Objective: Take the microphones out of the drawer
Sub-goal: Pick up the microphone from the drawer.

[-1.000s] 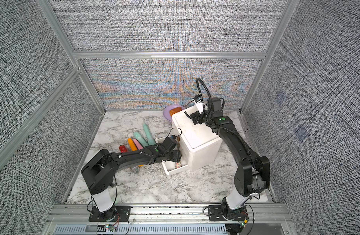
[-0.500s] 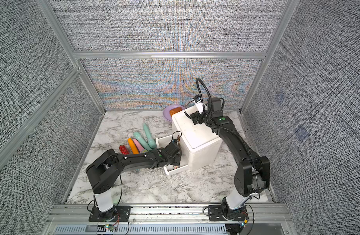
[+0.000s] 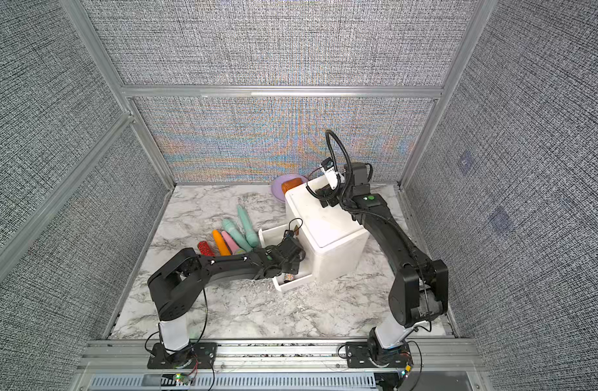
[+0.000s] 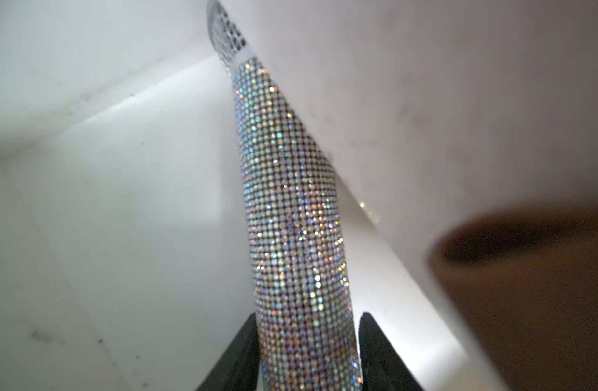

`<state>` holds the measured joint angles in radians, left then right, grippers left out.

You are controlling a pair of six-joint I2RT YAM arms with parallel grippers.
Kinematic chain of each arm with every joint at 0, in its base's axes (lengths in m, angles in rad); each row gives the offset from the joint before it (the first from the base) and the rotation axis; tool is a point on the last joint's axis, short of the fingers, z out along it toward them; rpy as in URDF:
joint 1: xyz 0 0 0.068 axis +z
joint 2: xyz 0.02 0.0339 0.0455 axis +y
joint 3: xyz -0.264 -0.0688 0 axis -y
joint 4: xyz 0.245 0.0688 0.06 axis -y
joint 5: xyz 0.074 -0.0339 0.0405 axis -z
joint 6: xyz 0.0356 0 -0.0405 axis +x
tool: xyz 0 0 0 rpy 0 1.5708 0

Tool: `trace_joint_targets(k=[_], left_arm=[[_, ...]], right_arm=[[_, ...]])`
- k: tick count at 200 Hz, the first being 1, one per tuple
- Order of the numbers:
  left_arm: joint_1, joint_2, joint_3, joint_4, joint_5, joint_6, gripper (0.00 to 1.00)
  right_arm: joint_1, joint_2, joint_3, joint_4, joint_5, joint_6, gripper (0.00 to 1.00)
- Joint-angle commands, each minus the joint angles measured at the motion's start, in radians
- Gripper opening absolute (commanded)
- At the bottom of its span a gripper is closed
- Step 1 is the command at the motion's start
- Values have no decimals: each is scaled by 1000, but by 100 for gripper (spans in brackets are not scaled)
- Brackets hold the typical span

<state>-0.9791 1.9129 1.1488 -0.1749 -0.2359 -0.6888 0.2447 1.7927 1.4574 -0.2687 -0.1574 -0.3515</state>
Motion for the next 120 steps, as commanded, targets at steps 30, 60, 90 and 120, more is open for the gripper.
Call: trace_joint_targets(k=[30,60,90,120], left_arm=[[2,23,6,-26,54,17,23],[2,13,46,-95,27,12,13],[2,-6,99,-167,31,20,8],[5,-28,139,-218,49,30,4]], right_arm=[[1,25,-21,-208,-34,21,98],[1,23,-23,-207,-34,21,98],[1,24,-22,-205,-37,21,98],[2,28,-23,-204,-37,20,98]])
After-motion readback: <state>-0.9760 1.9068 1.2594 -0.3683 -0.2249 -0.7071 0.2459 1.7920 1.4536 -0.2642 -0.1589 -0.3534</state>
